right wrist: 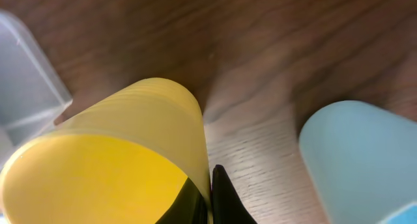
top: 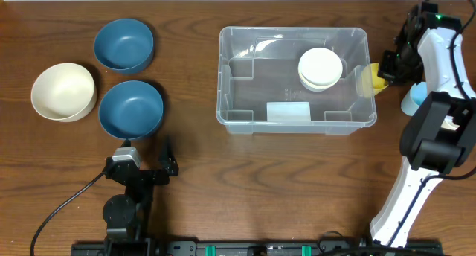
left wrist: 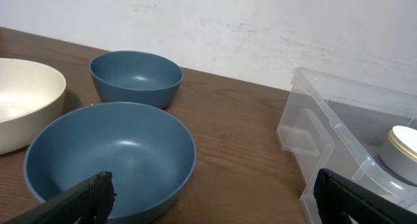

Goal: Pack container
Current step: 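Move the right gripper right to the yellow cup and grasp it, then lift the yellow cup and carry it into the bin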

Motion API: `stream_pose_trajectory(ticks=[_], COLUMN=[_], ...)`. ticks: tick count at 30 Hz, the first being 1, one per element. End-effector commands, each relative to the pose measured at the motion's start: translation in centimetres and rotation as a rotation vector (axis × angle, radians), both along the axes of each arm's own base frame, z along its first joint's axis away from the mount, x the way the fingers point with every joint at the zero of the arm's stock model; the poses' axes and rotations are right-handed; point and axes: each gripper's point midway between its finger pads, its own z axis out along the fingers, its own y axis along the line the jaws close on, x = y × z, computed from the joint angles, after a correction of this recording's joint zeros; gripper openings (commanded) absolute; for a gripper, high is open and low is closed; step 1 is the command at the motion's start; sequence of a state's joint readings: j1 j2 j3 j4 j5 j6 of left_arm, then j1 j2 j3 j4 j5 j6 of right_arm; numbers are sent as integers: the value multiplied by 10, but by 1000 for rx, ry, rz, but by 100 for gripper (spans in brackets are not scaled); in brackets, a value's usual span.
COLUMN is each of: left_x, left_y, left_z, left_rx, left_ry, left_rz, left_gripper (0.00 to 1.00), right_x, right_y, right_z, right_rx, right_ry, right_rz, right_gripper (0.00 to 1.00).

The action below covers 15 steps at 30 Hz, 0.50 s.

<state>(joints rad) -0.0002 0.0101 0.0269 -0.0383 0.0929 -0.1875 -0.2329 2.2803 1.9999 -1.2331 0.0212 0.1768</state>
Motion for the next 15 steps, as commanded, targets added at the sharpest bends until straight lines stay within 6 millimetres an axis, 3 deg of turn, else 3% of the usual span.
stream_pose_trajectory(ticks=[1,7,15], left_x=[0,0,0], left_y=[1,1,1], left_z=[-16,-16,-16], left_rx=[-9,-9,-9], left_ry=[42,42,42], left_rz=[4,4,4], left_gripper=[98,98,98], right_x=[-1,12,16], right_y=[-24,-30,-24], right_z=[12,47,138], right_rx=[-74,-70,-94], right_ry=[-23,-118,-294], right_rz=[-104,-166,-164], right_gripper=[1,1,1])
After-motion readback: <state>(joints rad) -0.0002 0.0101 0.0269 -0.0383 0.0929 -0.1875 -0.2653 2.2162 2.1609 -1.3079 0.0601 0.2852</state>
